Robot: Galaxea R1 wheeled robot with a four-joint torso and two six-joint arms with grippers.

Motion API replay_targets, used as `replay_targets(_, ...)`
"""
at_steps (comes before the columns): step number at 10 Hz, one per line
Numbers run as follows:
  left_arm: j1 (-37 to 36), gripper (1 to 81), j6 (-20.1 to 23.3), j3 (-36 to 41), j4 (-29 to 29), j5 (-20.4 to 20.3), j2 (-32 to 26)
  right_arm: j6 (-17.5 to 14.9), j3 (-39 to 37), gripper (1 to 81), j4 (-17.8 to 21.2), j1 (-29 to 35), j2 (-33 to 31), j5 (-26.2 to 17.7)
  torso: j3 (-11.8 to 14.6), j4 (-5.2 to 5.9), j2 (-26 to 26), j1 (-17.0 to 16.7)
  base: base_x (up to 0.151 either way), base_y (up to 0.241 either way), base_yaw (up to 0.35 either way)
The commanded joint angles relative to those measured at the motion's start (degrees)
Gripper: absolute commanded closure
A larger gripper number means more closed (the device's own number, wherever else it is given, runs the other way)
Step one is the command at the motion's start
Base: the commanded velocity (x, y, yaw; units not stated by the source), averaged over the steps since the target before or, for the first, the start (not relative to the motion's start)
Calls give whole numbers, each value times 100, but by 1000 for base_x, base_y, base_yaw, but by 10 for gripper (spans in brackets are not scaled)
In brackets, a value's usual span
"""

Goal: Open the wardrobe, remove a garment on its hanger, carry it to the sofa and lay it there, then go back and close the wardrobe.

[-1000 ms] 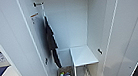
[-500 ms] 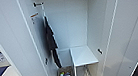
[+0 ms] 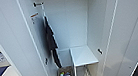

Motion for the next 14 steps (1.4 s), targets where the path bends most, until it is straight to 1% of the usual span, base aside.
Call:
replay_targets(1,-240,10,52,1687,-56,-233,-1263,-868,1178,10,1237,255,-846,-102,0,0,0,1,0,0,0)
replay_targets(2,-249,10,52,2073,-56,-339,-1510,-868,1302,10,1254,307,-970,124,0,0,0,1,0,0,0)
replay_targets(3,-275,10,52,2377,-47,-402,-1716,-895,1470,10,1158,290,-1121,304,0,0,0,1,0,0,0)
replay_targets(4,-301,10,52,2561,15,-420,-1874,-939,1541,10,1131,334,-1253,479,0,0,0,1,0,0,0)
replay_targets(6,-398,10,52,2823,23,-437,-2153,-877,1531,10,1184,491,-1410,523,0,0,0,1,0,0,0)
replay_targets(7,-476,10,52,3034,49,-437,-2338,-868,1644,10,1184,562,-1506,514,0,0,0,1,0,0,0)
replay_targets(8,-573,10,52,3238,58,-481,-2542,-868,1953,10,1158,623,-1718,532,0,0,0,1,0,0,0)
replay_targets(11,-705,10,-9,3660,32,-1132,-3219,-833,3008,10,1211,983,-2562,558,0,0,0,1,0,0,0)
replay_targets(12,-758,10,-36,3801,32,-1307,-3473,-614,3290,10,1228,1150,-2922,558,0,0,0,1,0,0,0)
replay_targets(14,-925,10,-89,3906,-3,-1387,-3834,-218,3650,10,1228,1528,-3555,567,0,0,0,1,0,0,0)
